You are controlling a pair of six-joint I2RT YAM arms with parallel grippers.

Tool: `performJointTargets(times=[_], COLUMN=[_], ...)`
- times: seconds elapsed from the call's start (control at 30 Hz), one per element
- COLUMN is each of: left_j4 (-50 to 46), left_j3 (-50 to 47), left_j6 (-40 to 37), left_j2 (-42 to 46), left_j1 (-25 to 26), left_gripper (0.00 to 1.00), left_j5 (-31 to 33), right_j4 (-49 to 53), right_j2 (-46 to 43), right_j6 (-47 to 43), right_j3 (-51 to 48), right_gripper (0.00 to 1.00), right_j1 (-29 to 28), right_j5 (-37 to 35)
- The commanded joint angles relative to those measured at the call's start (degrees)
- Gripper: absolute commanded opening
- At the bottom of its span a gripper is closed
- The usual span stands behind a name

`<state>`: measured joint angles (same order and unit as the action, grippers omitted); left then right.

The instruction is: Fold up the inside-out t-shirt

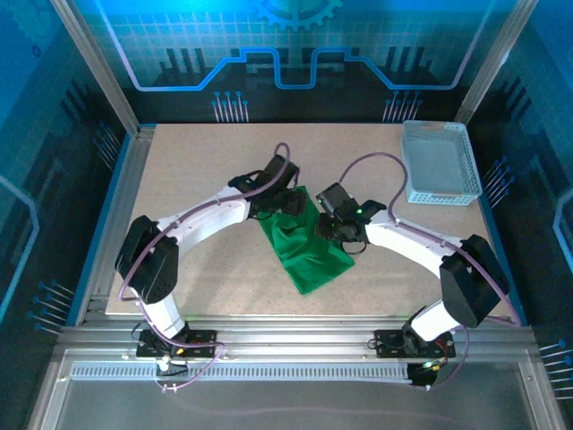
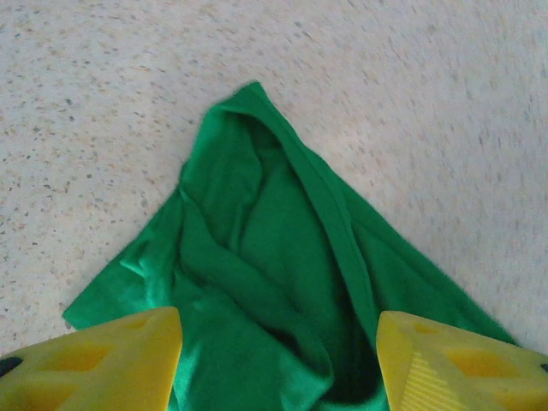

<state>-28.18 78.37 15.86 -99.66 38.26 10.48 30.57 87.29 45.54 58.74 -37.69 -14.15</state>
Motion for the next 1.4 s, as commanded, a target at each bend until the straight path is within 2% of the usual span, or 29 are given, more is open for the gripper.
performJointTargets(times=[0.0, 0.17, 0.43, 0.7, 0.83, 1.03, 1.27, 1.37], left_j4=[-4.5, -7.3, -7.1, -5.1, -3.1, -1.4, -1.0, -1.2], left_j3=[-1.8, 1.5, 1.2, -0.2, -2.3, -5.6, -9.1, -9.8], left_j6=[-6.7, -6.9, -6.7, -5.7, -4.0, -1.1, 5.2, 6.6], left_j2=[-1.0, -6.1, -7.4, -7.0, -5.2, -2.7, -0.1, 0.5], left_j1=[3.6, 4.6, 4.6, 3.8, 1.3, -3.5, -9.7, -10.8], left_gripper=[0.64, 0.62, 0.55, 0.39, 0.29, 0.23, 0.25, 0.27], left_j5=[5.4, 9.6, 10.8, 11.3, 10.1, 8.9, 8.2, 8.9], right_j4=[1.6, 1.1, -0.1, -1.6, -2.0, -1.9, -1.9, -2.2], right_j2=[1.4, 0.2, -1.5, 0.7, 1.2, 1.7, 2.0, 2.2], right_j6=[-1.4, -0.4, 0.2, 0.3, 0.5, 0.3, 0.0, -0.7], right_j3=[0.5, -1.2, -4.0, -4.0, -4.3, -4.1, -3.6, -3.4], right_gripper=[0.49, 0.49, 0.49, 0.49, 0.49, 0.49, 0.50, 0.50], right_j1=[0.7, 0.8, 1.6, 1.5, 1.5, 1.5, 1.4, 1.4], right_j5=[-1.5, -1.7, -1.7, 0.0, 0.1, 0.0, 0.2, 0.5])
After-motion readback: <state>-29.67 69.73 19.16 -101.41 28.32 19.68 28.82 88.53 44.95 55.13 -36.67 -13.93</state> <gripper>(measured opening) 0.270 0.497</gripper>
